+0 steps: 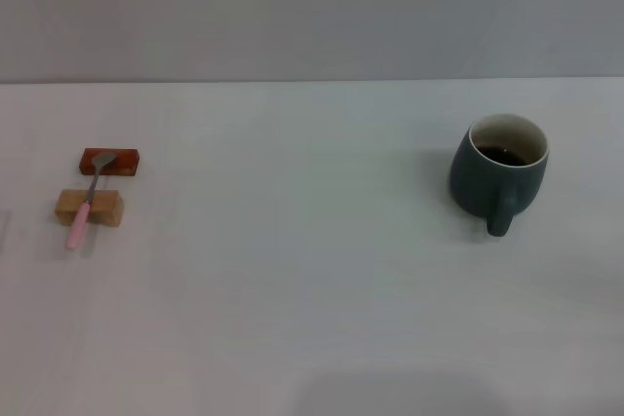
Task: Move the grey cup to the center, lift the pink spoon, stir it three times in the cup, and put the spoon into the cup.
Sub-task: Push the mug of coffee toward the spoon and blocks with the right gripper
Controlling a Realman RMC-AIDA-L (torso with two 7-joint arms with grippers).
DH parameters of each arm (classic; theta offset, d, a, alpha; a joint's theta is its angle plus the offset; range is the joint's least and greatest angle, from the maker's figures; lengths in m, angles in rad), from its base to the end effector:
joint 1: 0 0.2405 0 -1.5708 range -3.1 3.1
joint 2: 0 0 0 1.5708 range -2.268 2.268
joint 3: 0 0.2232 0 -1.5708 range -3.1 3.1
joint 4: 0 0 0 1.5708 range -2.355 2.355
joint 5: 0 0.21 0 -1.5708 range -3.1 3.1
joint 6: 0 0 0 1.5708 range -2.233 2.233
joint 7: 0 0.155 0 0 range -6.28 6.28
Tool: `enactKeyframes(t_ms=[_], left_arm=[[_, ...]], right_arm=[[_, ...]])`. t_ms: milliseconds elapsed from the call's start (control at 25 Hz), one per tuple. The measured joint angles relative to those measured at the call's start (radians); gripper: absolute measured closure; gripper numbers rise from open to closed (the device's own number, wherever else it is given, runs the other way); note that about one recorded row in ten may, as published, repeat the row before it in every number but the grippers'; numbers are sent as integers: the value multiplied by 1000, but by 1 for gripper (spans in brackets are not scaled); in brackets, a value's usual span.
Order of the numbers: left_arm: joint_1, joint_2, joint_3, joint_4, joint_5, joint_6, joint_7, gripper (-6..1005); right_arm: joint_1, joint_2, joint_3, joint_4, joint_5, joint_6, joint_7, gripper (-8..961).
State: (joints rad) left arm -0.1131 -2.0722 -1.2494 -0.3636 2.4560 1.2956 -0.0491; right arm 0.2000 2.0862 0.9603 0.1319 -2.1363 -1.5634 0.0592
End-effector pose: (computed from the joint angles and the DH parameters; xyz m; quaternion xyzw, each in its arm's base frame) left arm -0.3525 0.2587 0.0635 -0.5429 -0.2428 -0.2970 0.7470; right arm 0.3480 0.2391 0.0711 -0.5331 0.1789 0.3048 0.7687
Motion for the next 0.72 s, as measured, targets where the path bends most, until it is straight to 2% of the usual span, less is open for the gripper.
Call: enactKeyframes(t_ms=[440,680,720], left_arm=[[1,0,1,2,0,-1,0,165],[2,0,1,12,0,0,-1,165],[1,0,1,12,0,2,-1,165]], right_arm=[[1,0,4,0,1,14,1,955],[34,-7,29,-13,33,123,1,955],[59,-9,38,-29,64,167,0,954]])
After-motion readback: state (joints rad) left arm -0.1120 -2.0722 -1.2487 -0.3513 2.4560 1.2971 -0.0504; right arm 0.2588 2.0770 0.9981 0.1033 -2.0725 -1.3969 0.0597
